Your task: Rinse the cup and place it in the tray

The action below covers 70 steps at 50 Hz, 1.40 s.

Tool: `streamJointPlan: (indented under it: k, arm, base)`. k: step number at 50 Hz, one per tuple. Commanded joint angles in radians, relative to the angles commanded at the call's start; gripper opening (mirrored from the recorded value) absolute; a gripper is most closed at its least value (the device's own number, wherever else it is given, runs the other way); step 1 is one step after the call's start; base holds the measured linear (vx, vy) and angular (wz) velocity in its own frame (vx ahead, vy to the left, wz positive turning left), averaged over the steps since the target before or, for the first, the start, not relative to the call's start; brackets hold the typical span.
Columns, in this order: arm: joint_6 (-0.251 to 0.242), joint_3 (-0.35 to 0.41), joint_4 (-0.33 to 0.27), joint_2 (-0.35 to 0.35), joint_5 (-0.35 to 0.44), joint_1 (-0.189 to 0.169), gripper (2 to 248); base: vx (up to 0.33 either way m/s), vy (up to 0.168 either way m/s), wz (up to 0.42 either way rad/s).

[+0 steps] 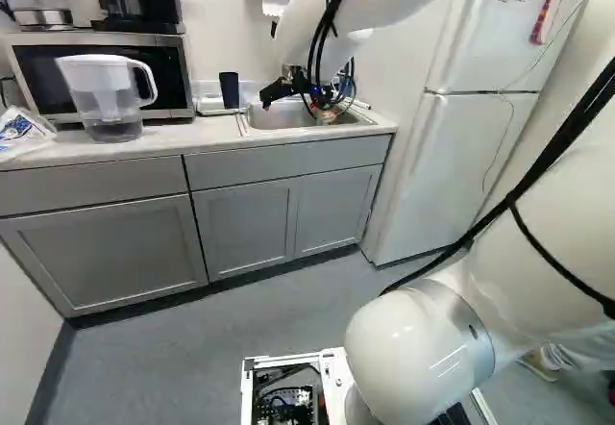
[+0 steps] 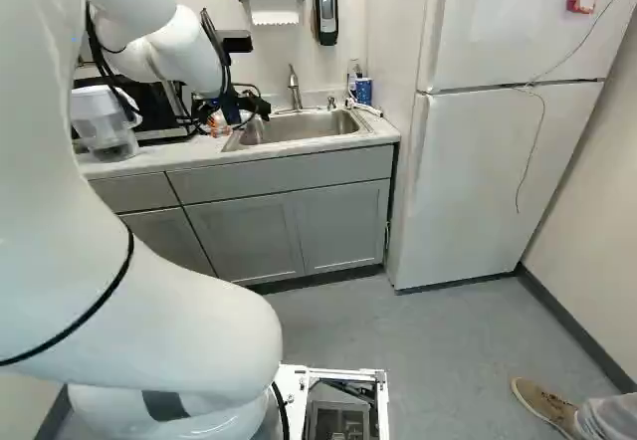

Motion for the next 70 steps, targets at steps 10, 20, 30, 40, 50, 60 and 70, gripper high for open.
streamJointPlan:
  k: [10,20,30,40,50,60,70]
  arm:
    - [-0.006,0.06,0.001,0.006,0.08,-0.02,247]
    - [-0.013,0.126,0.003,0.013,0.169,-0.042,247]
    - [-0.02,0.202,0.005,0.021,0.27,-0.066,247]
    - [-0.029,0.285,0.007,0.03,0.381,-0.094,247]
    - [-0.037,0.369,0.009,0.039,0.493,-0.121,247]
    - [-0.045,0.444,0.01,0.046,0.594,-0.146,247]
    - [-0.052,0.513,0.012,0.054,0.685,-0.168,247]
  base:
    - [0.0,0.0,0.0]
    - [0.0,0.0,0.0]
    - [0.0,0.0,0.0]
    - [0.0,0.0,0.0]
    - [0.0,0.0,0.0]
    - [0.0,0.0,0.0]
    - [0.0,0.0,0.0]
